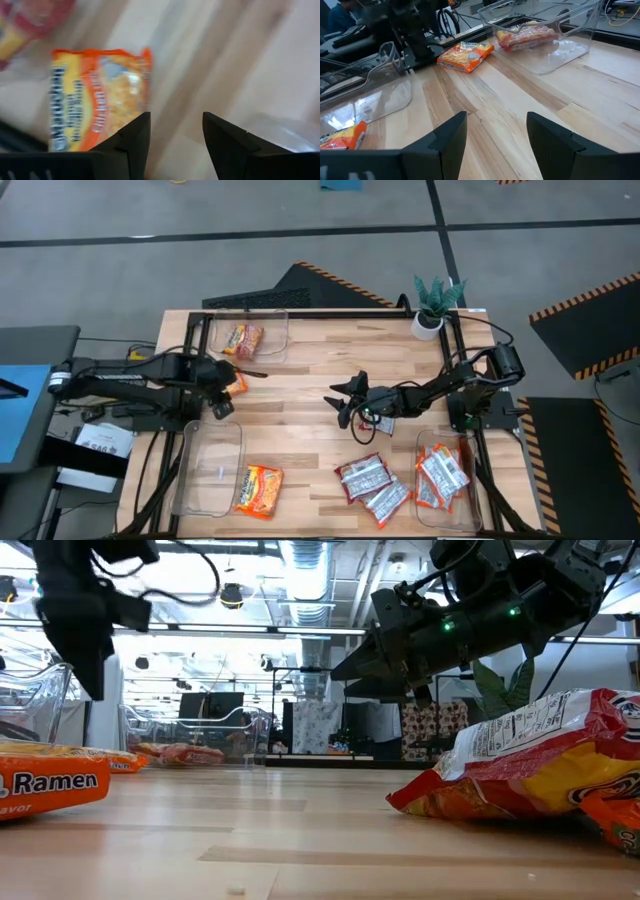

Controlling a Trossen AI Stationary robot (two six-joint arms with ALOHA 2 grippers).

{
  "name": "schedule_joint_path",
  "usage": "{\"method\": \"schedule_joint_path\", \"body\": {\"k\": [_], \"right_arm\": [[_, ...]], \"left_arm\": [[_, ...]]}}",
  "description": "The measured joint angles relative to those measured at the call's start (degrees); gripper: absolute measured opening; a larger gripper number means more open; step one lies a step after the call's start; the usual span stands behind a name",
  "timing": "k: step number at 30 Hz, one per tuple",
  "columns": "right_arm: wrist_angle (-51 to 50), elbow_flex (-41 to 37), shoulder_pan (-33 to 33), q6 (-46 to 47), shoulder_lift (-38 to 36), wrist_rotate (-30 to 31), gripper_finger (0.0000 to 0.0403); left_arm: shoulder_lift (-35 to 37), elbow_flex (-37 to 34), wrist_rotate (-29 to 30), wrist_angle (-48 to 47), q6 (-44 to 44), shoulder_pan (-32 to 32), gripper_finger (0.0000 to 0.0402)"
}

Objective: Sort Maruchan noodles
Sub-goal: Put the orange noodle pack into the bottom left transparent bin

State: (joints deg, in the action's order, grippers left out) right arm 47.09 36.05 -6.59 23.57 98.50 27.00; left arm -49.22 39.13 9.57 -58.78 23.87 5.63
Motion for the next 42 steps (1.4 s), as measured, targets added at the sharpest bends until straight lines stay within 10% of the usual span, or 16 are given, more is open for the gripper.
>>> {"method": "schedule_joint_path", "body": {"k": [13,42], "right_arm": [[0.0,0.0,0.0,0.0,0.0,0.0,0.0228],[-0.7,0.0,0.0,0.0,0.0,0.0,0.0228]], "left_arm": [[-20.1,0.0,5.2,5.7,-4.5,4.8,0.0167],[-33.3,-1.2,8.9,9.6,-2.5,9.5,0.0167]]}}
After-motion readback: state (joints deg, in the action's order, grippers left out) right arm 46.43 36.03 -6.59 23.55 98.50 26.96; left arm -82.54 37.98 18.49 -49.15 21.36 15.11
